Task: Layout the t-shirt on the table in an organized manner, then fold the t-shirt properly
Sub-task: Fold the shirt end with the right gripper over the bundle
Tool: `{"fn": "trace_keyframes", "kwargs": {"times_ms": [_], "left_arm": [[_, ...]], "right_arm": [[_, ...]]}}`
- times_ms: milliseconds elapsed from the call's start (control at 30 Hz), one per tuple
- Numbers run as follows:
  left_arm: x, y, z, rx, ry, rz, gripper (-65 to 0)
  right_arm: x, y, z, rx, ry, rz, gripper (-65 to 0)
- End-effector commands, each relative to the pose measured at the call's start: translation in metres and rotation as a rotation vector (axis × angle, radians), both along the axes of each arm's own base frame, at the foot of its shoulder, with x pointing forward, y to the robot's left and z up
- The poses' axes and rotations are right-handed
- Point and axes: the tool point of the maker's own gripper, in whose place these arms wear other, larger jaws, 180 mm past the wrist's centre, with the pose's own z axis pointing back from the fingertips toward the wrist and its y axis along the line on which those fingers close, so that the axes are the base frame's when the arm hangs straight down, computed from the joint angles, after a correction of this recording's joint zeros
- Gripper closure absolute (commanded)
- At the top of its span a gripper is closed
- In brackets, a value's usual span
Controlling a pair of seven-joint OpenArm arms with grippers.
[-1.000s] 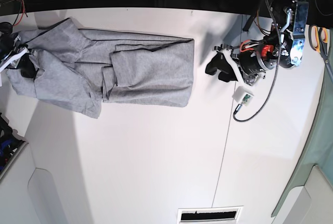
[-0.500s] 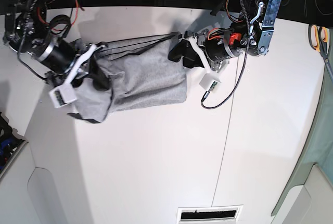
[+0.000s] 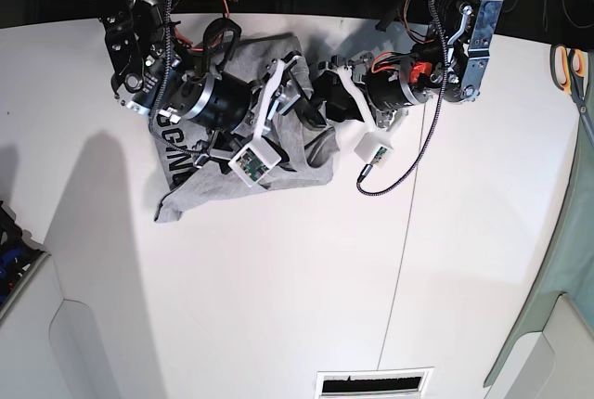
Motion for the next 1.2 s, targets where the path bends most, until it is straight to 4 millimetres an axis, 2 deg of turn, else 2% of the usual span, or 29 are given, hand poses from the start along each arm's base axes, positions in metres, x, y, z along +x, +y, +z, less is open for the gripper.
{"fn": "trace_keyframes", "kwargs": {"times_ms": [0,100,200,233,300,400,567,633,733,767,900,1167], "left_arm": [[-0.001,0.002,0.003,0.005,-0.002,-0.027,-34.4],[0.008,0.007,0.016,-0.008,-0.045,-0.017,-34.3],[0.024,0.019,0.036,0.002,-0.113,0.016,-25.6],[0.029,0.022,0.045,-0.001,-0.138,0.024,-23.1],[0.036,0.025,0.063,-0.019,-0.181,0.022,-22.3],[0.039,0.029,0.078,-0.029,-0.221,0.006,-22.3],[0.039,0.029,0.082,-0.047,-0.227,0.003,-22.3],[0.039,0.027,0.083,-0.052,-0.232,0.002,-22.3],[0.039,0.026,0.082,-0.050,-0.233,-0.003,-22.3],[0.039,0.026,0.082,-0.046,-0.232,-0.004,-22.3],[0.039,0.027,0.080,-0.036,-0.232,-0.006,-22.3],[0.037,0.027,0.079,-0.035,-0.227,-0.006,-22.3]], "right_arm": [[0.014,-0.002,0.015,0.021,-0.052,-0.025,-38.6],[0.037,-0.030,0.017,-0.019,-0.074,-0.149,-38.6],[0.056,-0.070,0.019,-0.029,-0.073,-0.316,-37.3],[0.060,-0.085,0.018,-0.034,-0.067,-0.370,-35.8],[0.065,-0.114,0.015,-0.048,-0.044,-0.468,-33.4],[0.064,-0.132,0.002,-0.026,0.025,-0.531,-33.3],[0.056,-0.131,-0.038,0.022,0.140,-0.549,-33.3],[0.056,-0.123,-0.044,0.067,0.156,-0.515,-32.9],[0.063,-0.114,-0.048,0.106,0.175,-0.509,-25.4],[0.066,-0.111,-0.048,0.115,0.179,-0.510,-23.7],[0.084,-0.094,-0.039,0.160,0.170,-0.501,-23.5],[0.136,-0.059,-0.008,0.221,0.121,-0.437,-23.5]]}}
